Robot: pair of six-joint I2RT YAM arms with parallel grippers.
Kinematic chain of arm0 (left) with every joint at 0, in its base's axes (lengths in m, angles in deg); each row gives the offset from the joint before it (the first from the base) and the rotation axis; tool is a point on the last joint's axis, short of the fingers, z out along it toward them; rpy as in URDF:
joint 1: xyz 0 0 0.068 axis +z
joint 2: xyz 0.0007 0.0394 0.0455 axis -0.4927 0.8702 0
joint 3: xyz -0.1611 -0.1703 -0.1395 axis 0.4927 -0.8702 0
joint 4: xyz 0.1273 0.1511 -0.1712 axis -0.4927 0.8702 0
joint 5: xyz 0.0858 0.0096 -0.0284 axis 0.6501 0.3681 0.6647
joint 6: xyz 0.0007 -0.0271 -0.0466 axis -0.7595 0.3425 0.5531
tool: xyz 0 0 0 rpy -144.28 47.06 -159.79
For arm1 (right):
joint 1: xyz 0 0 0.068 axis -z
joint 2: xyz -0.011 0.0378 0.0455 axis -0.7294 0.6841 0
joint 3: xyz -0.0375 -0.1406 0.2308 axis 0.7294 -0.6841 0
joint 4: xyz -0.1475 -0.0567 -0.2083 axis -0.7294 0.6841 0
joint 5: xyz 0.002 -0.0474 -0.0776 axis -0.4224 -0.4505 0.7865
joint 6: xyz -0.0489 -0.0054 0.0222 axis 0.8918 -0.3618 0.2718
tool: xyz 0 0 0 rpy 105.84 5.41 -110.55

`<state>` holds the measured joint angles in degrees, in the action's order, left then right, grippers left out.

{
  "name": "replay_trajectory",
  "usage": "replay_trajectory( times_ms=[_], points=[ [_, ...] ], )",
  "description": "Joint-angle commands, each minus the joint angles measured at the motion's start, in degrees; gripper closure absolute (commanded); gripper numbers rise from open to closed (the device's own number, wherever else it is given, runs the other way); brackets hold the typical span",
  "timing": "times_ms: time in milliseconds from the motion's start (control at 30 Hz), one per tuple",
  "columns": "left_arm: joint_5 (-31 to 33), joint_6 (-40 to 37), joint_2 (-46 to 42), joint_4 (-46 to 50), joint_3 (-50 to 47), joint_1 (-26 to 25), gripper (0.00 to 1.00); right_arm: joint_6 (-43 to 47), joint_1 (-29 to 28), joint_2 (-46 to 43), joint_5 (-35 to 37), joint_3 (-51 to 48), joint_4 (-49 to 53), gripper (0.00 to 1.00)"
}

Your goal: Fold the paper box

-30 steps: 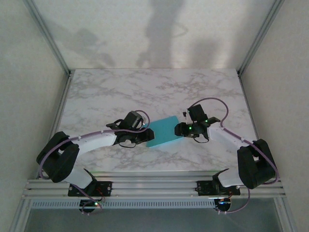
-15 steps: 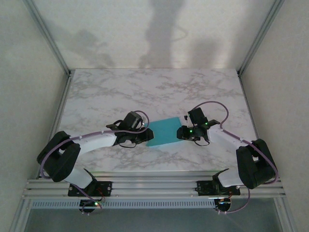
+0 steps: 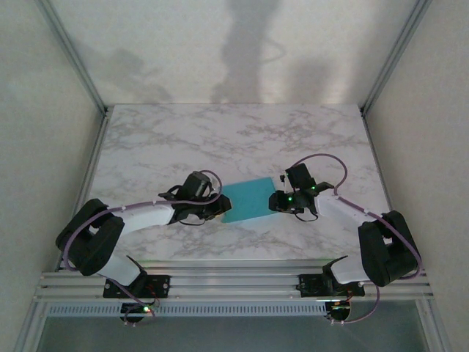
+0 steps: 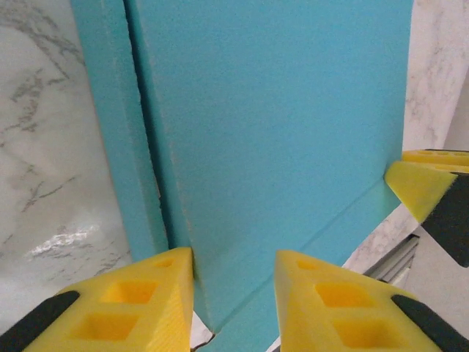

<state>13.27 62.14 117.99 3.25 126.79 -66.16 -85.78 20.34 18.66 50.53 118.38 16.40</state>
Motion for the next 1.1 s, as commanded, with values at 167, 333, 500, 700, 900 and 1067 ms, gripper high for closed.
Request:
replay_trajectory(
  times_ms=[167,333,500,700,900,1067],
  points=[
    [-2.45,-2.43,-1.73,-0.60,1.86,-0.02,0.66,-0.87,-1.22,0.36,-5.67,-0.45,-3.75,0.63],
    [3.35,-8.28,-3.23,9.87,4.31,1.15,0.67,0.56,-1.20,-1.45,-1.27,0.02,-0.85,0.53],
    [3.77,-9.74,-5.60,11.77,4.90,2.39,0.67,2.24,-1.20,-3.68,1.60,0.93,1.64,0.44],
    [1.74,-11.19,-6.10,10.26,6.34,2.37,0.68,5.07,-1.04,-7.28,5.73,2.77,5.90,0.44],
    [-1.50,-11.39,-2.76,6.49,8.43,0.86,0.67,6.10,-1.05,-7.35,-2.92,4.50,3.13,0.60],
    [-2.14,-11.08,1.31,4.93,8.65,-0.77,0.67,6.06,-1.38,-3.49,-6.06,4.74,1.31,0.67]
  ],
)
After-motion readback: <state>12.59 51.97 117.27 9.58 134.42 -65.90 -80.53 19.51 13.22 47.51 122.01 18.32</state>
